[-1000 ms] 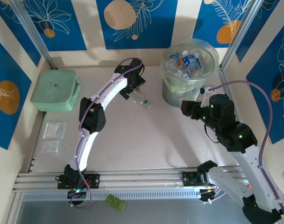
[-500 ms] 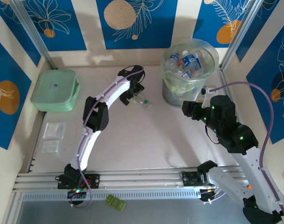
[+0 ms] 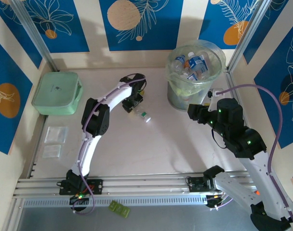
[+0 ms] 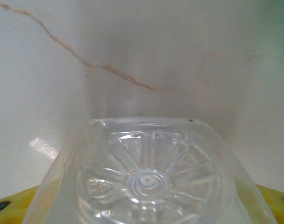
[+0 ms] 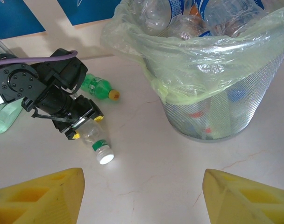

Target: Put the plastic bottles in the bin

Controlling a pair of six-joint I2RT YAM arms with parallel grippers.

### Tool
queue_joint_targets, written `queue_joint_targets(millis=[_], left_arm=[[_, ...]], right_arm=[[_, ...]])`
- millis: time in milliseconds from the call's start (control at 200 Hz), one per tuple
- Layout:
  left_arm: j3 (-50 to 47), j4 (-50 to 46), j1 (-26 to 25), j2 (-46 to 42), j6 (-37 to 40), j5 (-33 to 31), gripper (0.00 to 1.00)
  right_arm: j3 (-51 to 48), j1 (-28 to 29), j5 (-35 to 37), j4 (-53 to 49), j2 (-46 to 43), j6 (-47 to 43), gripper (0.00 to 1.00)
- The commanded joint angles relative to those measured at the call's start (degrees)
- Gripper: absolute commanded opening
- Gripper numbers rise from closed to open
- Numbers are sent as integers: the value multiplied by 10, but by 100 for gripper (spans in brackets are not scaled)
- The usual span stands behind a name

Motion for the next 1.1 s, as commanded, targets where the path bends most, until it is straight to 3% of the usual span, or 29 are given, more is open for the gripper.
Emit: queue_joint_targets(millis=[0,210,310,405,540,725,825,920,1090], left_arm=[[-31,6,6,-58,10,9,54],[-109,52,4,-162,63,31,48],[-195,149,-3,-248,113,62,46],[-331,353,-6,-349,155,137,44],[-486,642,-6,-441,137,277,44],[-583,1097,-15,-433,-41,424,45],[-590,1288,-30,-397,-140,442,43],[-586,1335,-41,-388,-169,448,42],[-582,1287,-63,-428,-111,471,42]], right_arm=[[13,-2,-11,-10,-6,12,68],[22,0,-90,-8,-5,15,69],[25,2,-124,-6,-2,30,70],[19,4,-259,21,-5,-1,71],[13,6,-314,45,7,36,72],[4,0,-412,92,32,98,75],[-8,-11,-451,128,35,133,79],[-27,-24,-486,161,39,158,82],[-27,-48,-500,162,53,168,85]])
